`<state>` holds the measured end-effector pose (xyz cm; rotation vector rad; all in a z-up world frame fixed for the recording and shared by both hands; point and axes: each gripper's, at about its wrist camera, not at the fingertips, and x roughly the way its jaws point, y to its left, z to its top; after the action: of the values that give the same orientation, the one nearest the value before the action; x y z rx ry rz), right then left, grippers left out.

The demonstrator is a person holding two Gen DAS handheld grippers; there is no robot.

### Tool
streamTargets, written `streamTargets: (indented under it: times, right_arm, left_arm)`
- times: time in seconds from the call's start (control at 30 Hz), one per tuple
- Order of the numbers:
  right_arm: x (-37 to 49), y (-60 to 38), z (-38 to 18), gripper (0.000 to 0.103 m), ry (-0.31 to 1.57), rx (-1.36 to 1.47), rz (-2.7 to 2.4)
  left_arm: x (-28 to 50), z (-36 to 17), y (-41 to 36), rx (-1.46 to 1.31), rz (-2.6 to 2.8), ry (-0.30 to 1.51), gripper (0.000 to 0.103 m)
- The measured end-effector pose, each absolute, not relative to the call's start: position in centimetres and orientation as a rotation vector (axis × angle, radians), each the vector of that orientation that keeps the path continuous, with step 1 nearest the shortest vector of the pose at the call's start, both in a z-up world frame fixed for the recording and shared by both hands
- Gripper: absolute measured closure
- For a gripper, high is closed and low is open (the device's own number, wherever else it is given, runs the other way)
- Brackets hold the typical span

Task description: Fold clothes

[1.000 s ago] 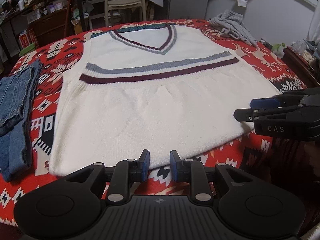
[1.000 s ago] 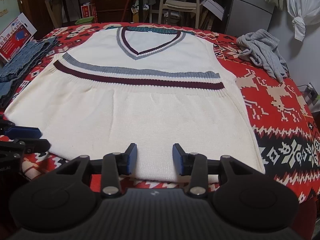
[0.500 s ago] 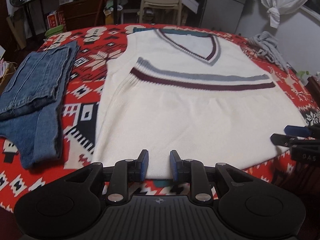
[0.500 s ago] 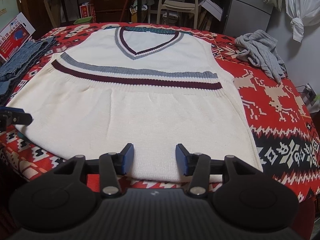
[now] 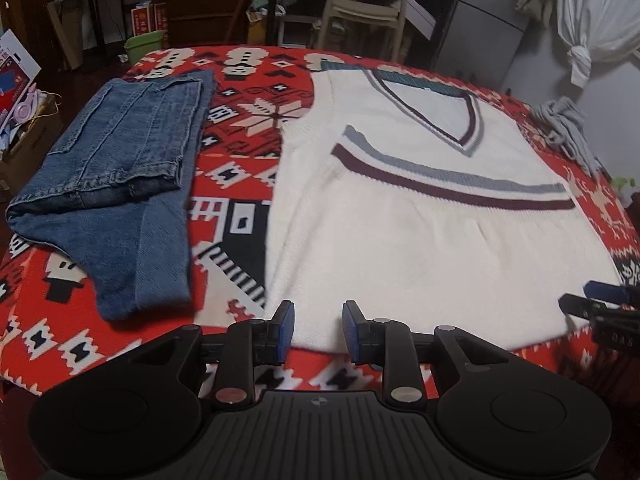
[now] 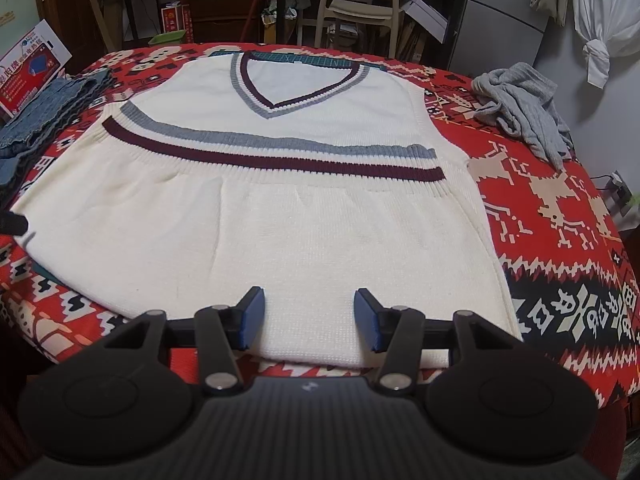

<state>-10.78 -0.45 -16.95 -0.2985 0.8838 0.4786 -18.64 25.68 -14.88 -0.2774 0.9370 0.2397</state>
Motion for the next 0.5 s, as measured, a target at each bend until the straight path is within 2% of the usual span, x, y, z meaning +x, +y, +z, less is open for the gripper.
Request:
streamTargets:
  times: [0.4, 0.5]
  right_arm:
    - [-10.73, -0.36, -16.92, 0.049, 0.881, -0.309, 0.48]
    - [-10.83, -0.17, -16.54, 0.056, 0.874, -0.313, 0.482]
  left_arm:
    - [-19.24, -15.55, 25.5, -0.224, 0.233, 0.96, 0.077]
    - [-19.38, -15.27, 25.46, -0.234, 0.228, 0.955, 0.077]
